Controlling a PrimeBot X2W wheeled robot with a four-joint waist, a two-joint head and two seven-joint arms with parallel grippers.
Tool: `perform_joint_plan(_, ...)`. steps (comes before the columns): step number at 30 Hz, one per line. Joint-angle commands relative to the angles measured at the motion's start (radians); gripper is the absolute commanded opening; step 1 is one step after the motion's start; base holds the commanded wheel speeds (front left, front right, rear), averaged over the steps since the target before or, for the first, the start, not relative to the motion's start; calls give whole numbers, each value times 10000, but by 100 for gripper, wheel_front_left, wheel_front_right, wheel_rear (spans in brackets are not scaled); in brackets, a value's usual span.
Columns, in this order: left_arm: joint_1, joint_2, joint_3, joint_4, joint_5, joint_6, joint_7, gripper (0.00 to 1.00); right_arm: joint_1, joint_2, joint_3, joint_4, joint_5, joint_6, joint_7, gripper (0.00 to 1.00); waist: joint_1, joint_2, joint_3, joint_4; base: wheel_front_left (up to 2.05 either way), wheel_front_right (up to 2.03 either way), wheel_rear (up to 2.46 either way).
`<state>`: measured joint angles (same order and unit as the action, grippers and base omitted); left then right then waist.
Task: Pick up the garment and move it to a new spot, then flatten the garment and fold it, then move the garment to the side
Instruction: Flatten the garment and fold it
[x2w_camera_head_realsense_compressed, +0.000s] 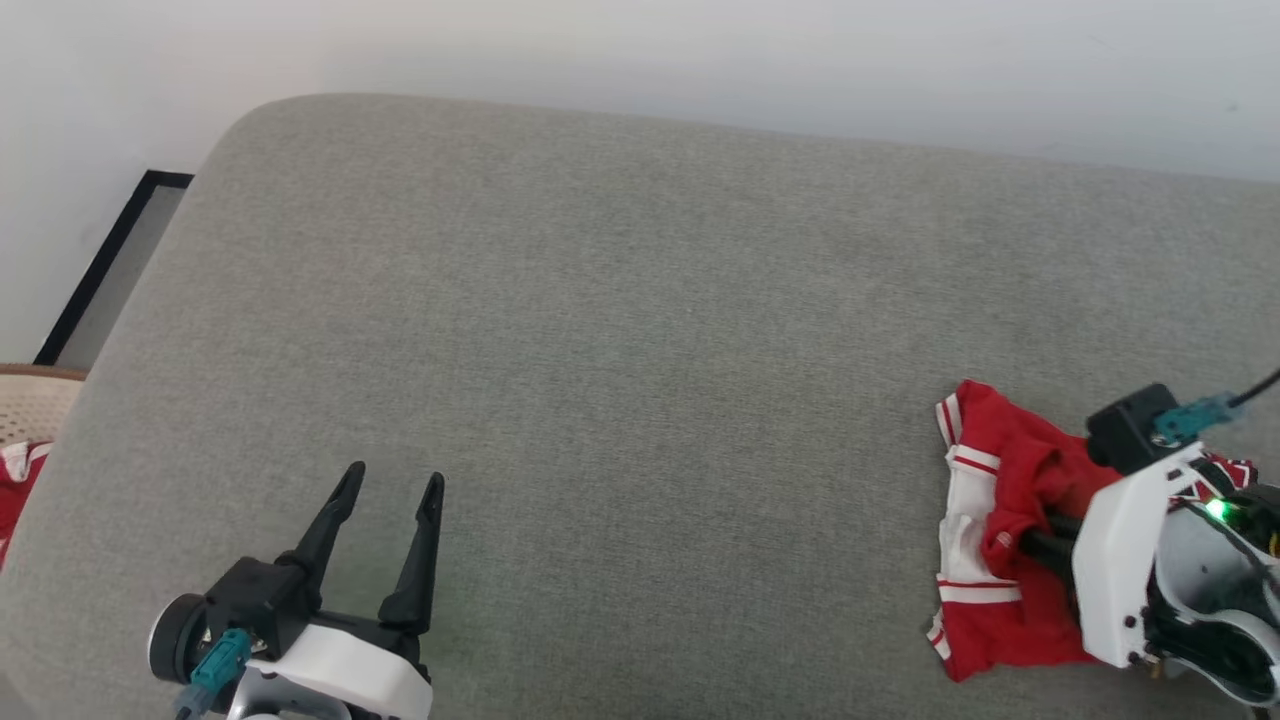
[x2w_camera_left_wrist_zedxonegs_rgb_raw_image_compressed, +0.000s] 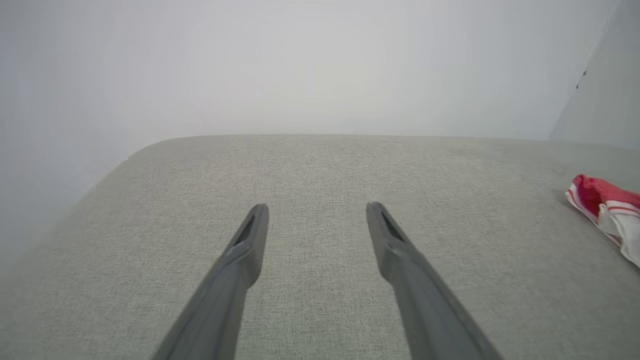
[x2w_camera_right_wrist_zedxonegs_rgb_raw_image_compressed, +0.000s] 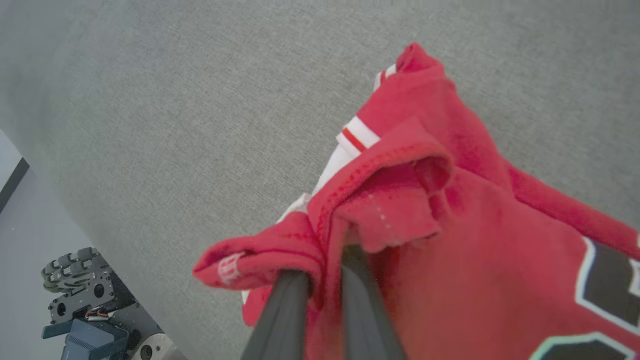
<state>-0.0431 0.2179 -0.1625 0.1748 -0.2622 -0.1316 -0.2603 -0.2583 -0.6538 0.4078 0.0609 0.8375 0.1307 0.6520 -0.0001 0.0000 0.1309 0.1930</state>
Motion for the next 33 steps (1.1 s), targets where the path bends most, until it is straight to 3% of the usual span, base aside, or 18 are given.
perform_joint_plan(1,-47,-71,0,-25,-99,29,-66,100,-160,95,71,13,-122,0,41,0,1,0,31,93,0,0,0)
perform_joint_plan(14,-343,-262,-68,151,-165,29,-66,100,-970,722,629,1724,-587,0,-725,0,1,0,285,342,0,0,0)
perform_joint_plan(15,-335,-274,-58,167,-168,29,-66,100,-1027,751,690,1828,-570,0,-814,9,1,0,275,331,0,0,0)
perform_joint_plan(17,-255,-286,5,198,-120,29,-66,100,-1096,812,914,1905,-475,0,-924,45,1,0,182,264,0,0,0)
perform_joint_plan(18,-255,-286,5,198,-120,29,-66,100,-1096,812,914,1905,-475,0,-924,45,1,0,182,264,0,0,0)
perform_joint_plan(19,-189,-274,33,211,-131,29,-66,100,-1151,824,986,1882,-408,0,-986,100,1,0,129,222,0,0,0)
perform_joint_plan(27,203,-58,216,277,-275,29,-66,100,-1210,274,1167,1183,-31,0,-1677,100,1,0,-495,-325,0,0,0)
perform_joint_plan(33,484,-72,122,480,-527,29,-66,100,-814,-51,737,1566,245,-2,-2838,100,1,0,-935,-797,0,0,0)
